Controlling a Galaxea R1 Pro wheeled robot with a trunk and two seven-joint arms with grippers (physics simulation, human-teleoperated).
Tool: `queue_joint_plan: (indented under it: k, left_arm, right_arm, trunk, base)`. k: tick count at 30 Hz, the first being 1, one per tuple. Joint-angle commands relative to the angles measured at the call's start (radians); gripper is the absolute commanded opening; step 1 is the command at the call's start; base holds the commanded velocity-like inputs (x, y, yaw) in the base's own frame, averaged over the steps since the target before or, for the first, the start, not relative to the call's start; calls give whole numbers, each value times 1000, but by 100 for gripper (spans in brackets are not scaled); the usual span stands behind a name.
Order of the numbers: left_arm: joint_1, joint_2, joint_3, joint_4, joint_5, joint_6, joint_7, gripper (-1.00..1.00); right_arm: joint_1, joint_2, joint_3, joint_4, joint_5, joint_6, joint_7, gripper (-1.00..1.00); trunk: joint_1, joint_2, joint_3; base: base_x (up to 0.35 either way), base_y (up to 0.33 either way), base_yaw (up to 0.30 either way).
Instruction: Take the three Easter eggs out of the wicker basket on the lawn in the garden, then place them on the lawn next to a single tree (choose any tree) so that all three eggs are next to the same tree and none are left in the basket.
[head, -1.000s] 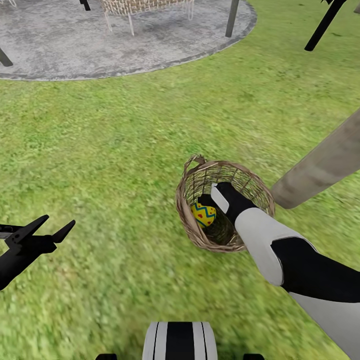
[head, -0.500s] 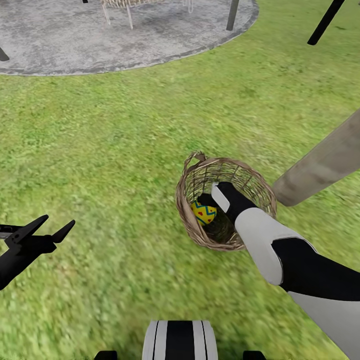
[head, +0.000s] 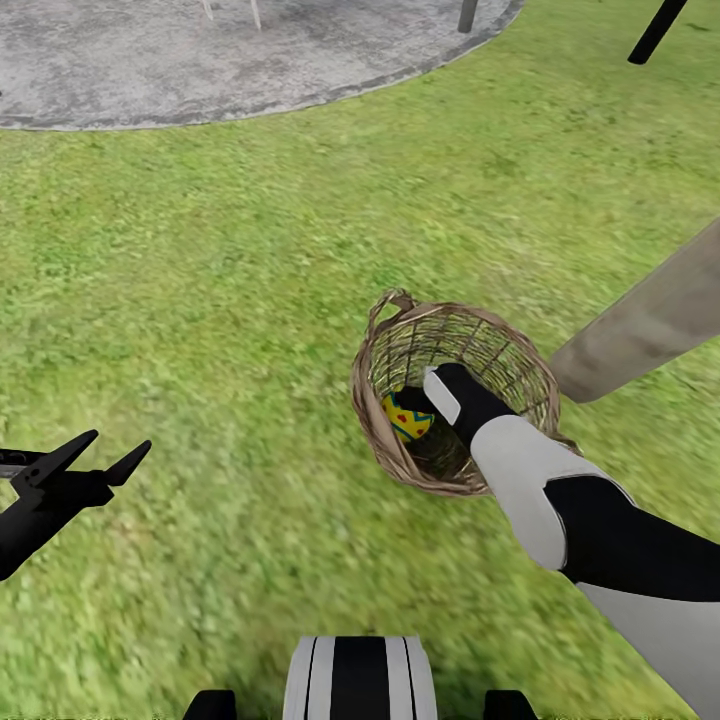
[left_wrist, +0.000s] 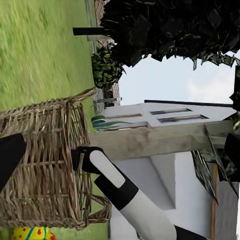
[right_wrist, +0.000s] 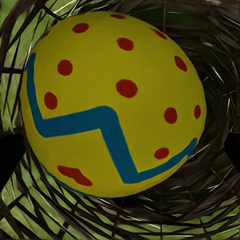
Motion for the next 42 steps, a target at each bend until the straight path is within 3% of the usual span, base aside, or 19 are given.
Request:
queue_joint_plan:
  k: [1,17,26,33,42]
  left_arm:
    - [0,0,0,0,0,4,-2,100]
    - [0,-1,0,0,1,4,-2,100]
    - [0,-2,0,0,0,4,-2,100]
    - [0,-2,0,0,0,4,-2,100]
    - [4,2,3,0,3,7,-7,100]
  right_arm:
    - [0,-1,4,-2,-10,3,-2,100]
    - [0,-2,4,-3,-9,0,8,100]
    - [0,-2,4,-3,-8,-1,37,100]
    - [0,-2,7,-23,-7,-1,36,100]
    - [-5,-3,7,-46,-20,34,39,100]
  trunk:
    - [0,0,-1]
    - [3,-2,-28]
    - [3,-2,-32]
    - [6,-3,-51]
    - [6,-4,-62]
  base:
    - [0,0,0]
    - [0,0,0]
    - [0,0,0]
    - [0,0,0]
    - [0,0,0]
